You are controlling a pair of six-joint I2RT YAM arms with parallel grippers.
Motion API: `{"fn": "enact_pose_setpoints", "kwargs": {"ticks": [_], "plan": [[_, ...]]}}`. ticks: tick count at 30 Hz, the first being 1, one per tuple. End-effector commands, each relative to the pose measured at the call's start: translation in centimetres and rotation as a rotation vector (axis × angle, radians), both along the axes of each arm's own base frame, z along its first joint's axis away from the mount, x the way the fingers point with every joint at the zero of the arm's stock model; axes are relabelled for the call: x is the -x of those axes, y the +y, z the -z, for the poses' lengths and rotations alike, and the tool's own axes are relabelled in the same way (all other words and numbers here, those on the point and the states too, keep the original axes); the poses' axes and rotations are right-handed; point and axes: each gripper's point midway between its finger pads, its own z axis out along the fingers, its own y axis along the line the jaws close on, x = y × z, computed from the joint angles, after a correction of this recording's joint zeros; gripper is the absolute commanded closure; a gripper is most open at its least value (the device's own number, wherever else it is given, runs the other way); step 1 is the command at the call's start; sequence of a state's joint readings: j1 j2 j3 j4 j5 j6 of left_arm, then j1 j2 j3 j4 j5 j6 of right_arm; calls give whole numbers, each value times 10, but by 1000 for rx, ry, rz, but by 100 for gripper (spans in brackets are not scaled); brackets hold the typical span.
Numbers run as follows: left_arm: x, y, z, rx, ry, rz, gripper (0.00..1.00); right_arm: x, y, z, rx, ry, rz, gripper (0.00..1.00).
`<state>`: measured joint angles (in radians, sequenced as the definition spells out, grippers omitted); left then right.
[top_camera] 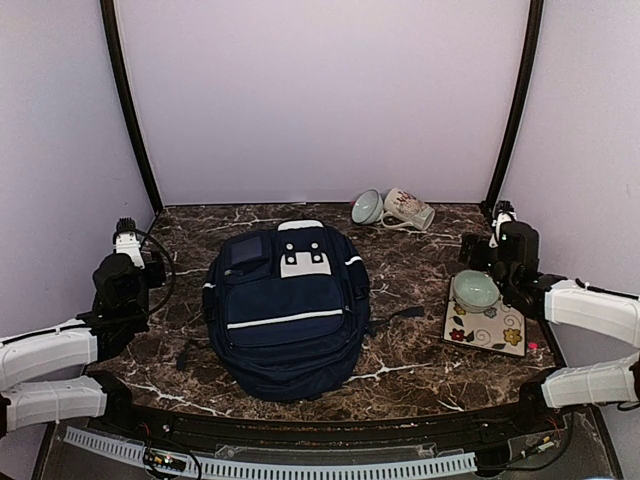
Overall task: Pack the student bag
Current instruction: Reset both arms
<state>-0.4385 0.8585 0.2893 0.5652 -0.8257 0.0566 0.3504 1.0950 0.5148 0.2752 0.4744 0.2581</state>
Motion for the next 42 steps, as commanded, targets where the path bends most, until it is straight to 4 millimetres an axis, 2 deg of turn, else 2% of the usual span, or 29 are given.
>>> {"fn": "enact_pose_setpoints", "kwargs": {"ticks": [1, 6, 10, 12, 14, 17, 19, 20, 22, 25, 26, 27, 29, 30, 31, 33, 35, 36, 37, 38, 42], "plan": [[-8, 12, -4, -27, -108, -14, 22, 2, -16, -20, 62, -139, 55, 0], [-39, 8, 34, -80, 10, 57, 21, 16, -20, -19, 187, -245, 23, 0], [-52, 2, 48, -105, -18, 118, 19, 25, -29, -12, 216, -293, 46, 0], [-57, -1, 53, -95, -25, 157, 21, 22, -28, -5, 232, -279, 41, 0], [-61, 1, 58, -80, 3, 166, 21, 20, -38, -1, 232, -279, 106, 0], [-65, 15, 63, -16, -16, 181, 22, 15, -46, 9, 242, -274, 153, 0], [-69, 22, 79, 39, 5, 190, 26, 8, -52, 19, 255, -246, 197, 2], [-73, 21, 81, 14, -1, 202, 29, 5, -58, 18, 268, -249, 243, 1], [-74, 19, 84, 51, 27, 219, 29, 0, -59, 23, 285, -214, 254, 0], [-76, 21, 83, 48, 14, 227, 28, 6, -70, 20, 257, -288, 259, 0], [-76, 23, 86, 61, 32, 218, 29, 10, -83, 19, 238, -321, 284, 0], [-76, 24, 86, 62, 33, 212, 29, 10, -85, 22, 202, -309, 278, 0], [-76, 23, 85, 47, 18, 217, 29, 0, -84, 32, 136, -275, 163, 0], [-76, 23, 87, 55, 31, 214, 28, -3, -90, 40, 89, -273, 130, 0], [-76, 24, 87, 60, 35, 213, 29, -4, -92, 37, 68, -306, 103, 0], [-77, 23, 84, 51, 18, 218, 29, -7, -91, 43, 61, -258, 89, 0], [-76, 23, 86, 56, 27, 214, 27, -15, -78, 39, 85, -276, 6, 0], [-76, 24, 86, 56, 27, 213, 26, -18, -78, 44, 86, -237, 2, 0], [-76, 24, 85, 54, 22, 213, 17, -19, -80, 49, 84, -217, 18, 0], [-76, 23, 84, 52, 18, 214, 3, -18, -81, 43, 84, -252, 26, 0], [-76, 24, 84, 52, 18, 213, 2, -18, -80, 44, 85, -244, 24, 1]]}}
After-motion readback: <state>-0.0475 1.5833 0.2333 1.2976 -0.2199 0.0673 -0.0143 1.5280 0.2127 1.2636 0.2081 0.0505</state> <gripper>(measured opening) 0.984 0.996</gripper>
